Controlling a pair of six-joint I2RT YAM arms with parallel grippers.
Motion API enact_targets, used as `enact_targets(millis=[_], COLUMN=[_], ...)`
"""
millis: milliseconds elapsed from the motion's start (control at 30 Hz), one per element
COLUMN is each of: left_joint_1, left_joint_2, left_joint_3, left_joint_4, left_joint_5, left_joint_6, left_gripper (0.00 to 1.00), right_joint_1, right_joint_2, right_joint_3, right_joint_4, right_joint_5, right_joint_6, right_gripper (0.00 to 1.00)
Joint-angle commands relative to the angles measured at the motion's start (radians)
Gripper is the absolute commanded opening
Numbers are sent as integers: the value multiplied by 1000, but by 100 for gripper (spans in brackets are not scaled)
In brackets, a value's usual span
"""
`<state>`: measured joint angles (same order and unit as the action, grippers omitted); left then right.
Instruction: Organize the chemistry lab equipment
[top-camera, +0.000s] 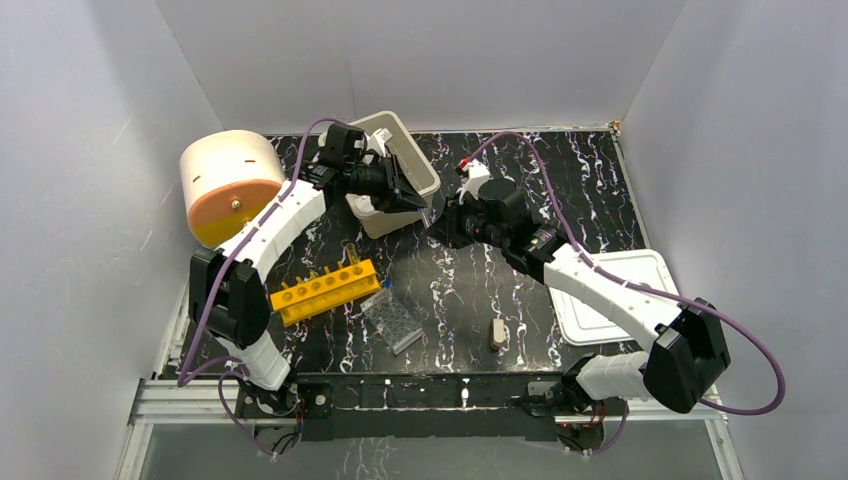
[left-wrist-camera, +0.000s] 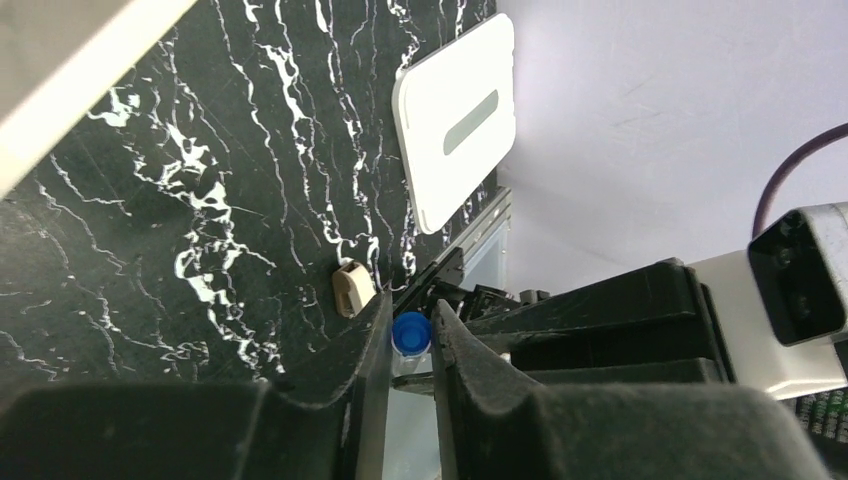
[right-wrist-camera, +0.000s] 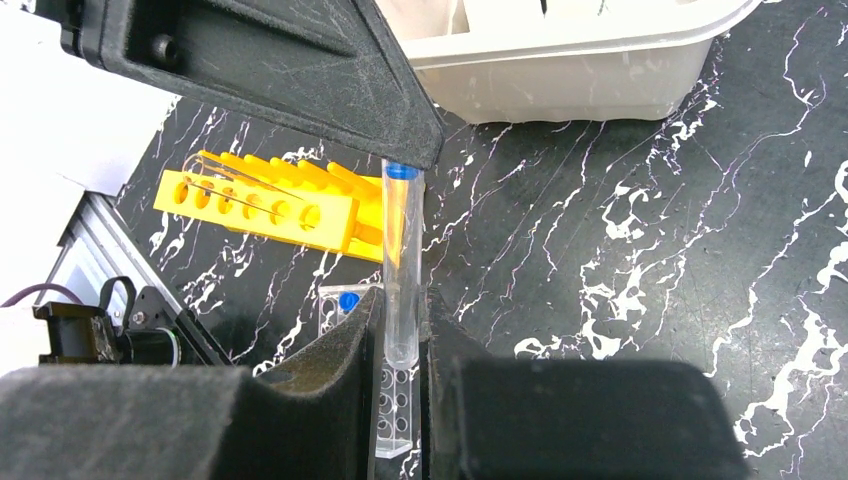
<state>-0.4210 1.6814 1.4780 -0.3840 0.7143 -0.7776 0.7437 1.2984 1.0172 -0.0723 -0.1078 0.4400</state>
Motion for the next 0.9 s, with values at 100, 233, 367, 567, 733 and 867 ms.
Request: enact_targets(millis=[100,233,367,567,733,867], left_joint_1=[5,4,4,-36,-163,-283], left_joint_2=[-54,-87,-141,-237,-351,-442], left_joint_3=[30,17,-14,-84,-169,-261], left_joint_4=[-28,-29,-29,-30,-12,50], left_joint_5=[30,-12,-83,-222,-411,-600], left_joint_6=[18,57,117,249,369,440], left_gripper=[3,4,4,5,7,8], right_joint_1=[-3,-3,-3,-18,-44,-78], right_joint_2=[7,9,-7,-43,-56,-34], right_joint_3=[10,22,13,-1,-20,-31], right_joint_4=[27,6,0,-37,-119,-173], right_joint_5=[-17,-19,-19,10,98,139], right_joint_6=[-7,7,12,61,134,195], right_gripper=[15,43,60,66,66,66])
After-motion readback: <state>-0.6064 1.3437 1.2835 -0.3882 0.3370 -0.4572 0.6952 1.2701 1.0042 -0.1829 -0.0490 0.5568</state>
